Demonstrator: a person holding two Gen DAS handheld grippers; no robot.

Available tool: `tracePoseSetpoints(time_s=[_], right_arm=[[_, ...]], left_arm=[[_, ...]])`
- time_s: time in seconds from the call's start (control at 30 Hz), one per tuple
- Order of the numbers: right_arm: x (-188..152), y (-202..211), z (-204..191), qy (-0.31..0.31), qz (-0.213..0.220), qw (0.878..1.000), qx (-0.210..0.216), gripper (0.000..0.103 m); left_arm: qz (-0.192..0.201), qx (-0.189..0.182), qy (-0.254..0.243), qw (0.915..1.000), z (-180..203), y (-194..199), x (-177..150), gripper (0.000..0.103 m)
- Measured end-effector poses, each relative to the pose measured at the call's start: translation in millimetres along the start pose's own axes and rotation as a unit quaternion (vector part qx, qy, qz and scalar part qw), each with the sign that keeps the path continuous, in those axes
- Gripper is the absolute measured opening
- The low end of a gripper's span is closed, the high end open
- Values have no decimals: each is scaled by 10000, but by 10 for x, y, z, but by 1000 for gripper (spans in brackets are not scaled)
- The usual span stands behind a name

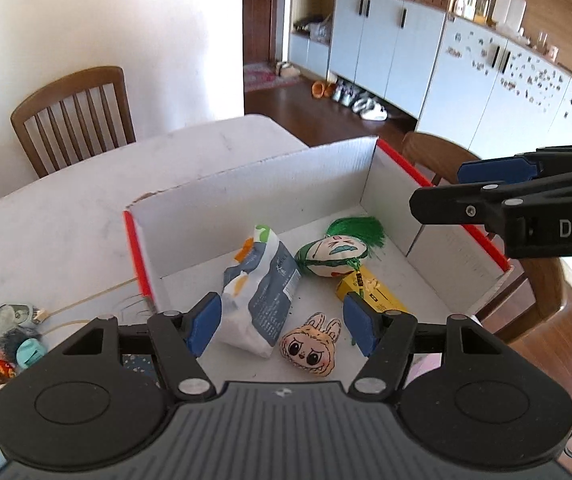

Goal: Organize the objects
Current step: 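Open both grippers to release the plush toys inside the box, then move both grippers back over the remaining items on the table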

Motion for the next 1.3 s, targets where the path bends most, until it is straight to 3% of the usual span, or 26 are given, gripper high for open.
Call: tracePoseSetpoints(time_s=[0.23, 0.4, 0.47, 0.8, 0.9, 1.03, 1.17, 1.3], right_arm=[[21, 213, -151, -29, 221, 9996, -189, 69], [26, 285, -317, -96, 260, 9993, -250, 72], [32, 299, -387, -111, 276, 9991, -297, 78], [-37, 317, -817, -438, 356, 9978, -341, 92], [-26, 313, -950, -498, 439, 9971, -362, 102], [7, 263, -1136, -508, 436, 9972, -346, 102], [65, 189, -1332, -522, 435, 9973, -283, 102], [140, 86, -1557, -534, 412, 9975, -228, 102]], left_arm=[[284, -120, 53, 9995, -180, 351, -36, 67], [377, -267, 111, 9989, -315, 550, -50, 76], [434, -284, 83, 9986, -360, 615, -58, 81], [657, -359, 247, 9969, -720, 887, -74, 86], [679, -353, 284, 9967, -886, 939, -97, 91], [843, -334, 290, 9955, -1126, 1020, -148, 100], [914, -454, 544, 9933, -1407, 1101, -208, 103], [1049, -245, 635, 9922, -1677, 1174, -252, 103]])
Point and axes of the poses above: each gripper's, at about its wrist camera, not at the fingertips, and y roughly against the way its jaws point, z to its right, x to its top, the point moved 7 cm from there along -y, roughly the way its jaws point, and after that the axes turned 14 degrees about y, right-handed, at the moved point
